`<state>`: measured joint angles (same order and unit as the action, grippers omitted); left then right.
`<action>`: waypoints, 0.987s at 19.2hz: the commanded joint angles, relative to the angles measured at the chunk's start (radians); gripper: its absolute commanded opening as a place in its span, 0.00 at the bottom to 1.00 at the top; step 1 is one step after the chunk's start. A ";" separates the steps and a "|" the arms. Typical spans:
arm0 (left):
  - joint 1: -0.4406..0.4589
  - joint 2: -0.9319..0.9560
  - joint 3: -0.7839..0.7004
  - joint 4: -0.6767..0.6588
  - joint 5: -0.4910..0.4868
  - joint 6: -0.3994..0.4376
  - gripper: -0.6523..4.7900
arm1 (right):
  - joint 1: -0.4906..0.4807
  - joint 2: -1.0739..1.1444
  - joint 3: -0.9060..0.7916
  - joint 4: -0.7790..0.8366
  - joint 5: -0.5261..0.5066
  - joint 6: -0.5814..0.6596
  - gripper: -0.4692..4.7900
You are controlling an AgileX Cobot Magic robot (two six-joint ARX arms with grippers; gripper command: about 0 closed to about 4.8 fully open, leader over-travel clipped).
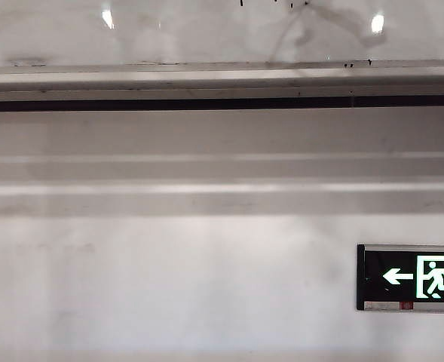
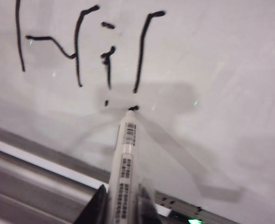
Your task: Take a marker from the whiteboard tray, write "Hi!" on the whiteboard, and then put the marker back vertically into the whiteboard tray.
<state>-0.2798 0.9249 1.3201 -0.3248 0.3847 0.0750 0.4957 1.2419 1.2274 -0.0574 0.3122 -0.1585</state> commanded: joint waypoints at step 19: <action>0.001 -0.003 0.005 0.019 0.005 -0.001 0.11 | 0.003 -0.093 0.008 0.051 0.003 0.003 0.08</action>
<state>-0.2802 0.9249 1.3201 -0.3248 0.3847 0.0746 0.4976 1.1751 1.2274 -0.0296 0.3122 -0.1585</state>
